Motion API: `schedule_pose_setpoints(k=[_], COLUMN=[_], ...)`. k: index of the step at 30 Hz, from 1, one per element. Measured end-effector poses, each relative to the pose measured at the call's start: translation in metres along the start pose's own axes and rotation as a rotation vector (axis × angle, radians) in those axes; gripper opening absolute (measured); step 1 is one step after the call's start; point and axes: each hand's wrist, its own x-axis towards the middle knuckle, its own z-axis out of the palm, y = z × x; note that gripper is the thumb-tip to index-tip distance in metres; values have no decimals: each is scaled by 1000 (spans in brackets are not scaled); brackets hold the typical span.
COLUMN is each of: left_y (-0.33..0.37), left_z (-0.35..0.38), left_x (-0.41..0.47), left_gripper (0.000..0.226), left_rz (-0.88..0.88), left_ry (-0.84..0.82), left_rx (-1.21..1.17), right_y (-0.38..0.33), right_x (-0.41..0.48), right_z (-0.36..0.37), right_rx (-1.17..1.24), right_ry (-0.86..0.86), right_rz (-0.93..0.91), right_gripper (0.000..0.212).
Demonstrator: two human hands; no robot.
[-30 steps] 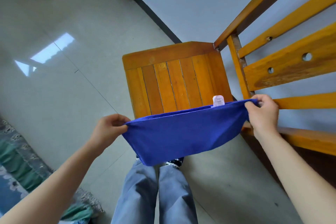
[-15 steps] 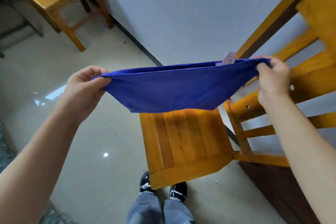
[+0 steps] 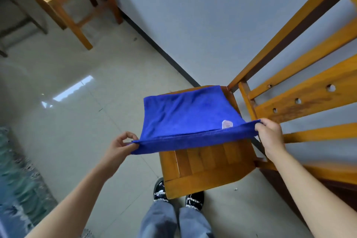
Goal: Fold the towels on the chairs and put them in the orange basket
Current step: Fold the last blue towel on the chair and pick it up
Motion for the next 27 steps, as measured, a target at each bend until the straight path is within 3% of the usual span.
schedule_pose_setpoints(k=[4,9,12,14,19,27], left_y=[-46,-70,-77,-81,-89,-74], left_z=[15,26,30,33,38,33], left_x=[2,0,-2,-2,-1,22], left_gripper=[17,21,18,20,15,11], left_rz=[-151,-276,-318,-335,-335,-256], left_ry=[-19,-27,-28,-10,27,119], left_rx=[74,112,110,94,46,-43], right_y=[65,90,97,102,110,89], right_x=[5,-1,-3,-4,-4,25], right_z=[11,10,13,15,18,27], right_rx=[-199,-279,-286,-284,-268,-235], right_ry=[-39,-90,-125,-133,-129,-96], right_rz=[172,207,221,240,259,162], right_gripper=[24,29,18,11,17,17])
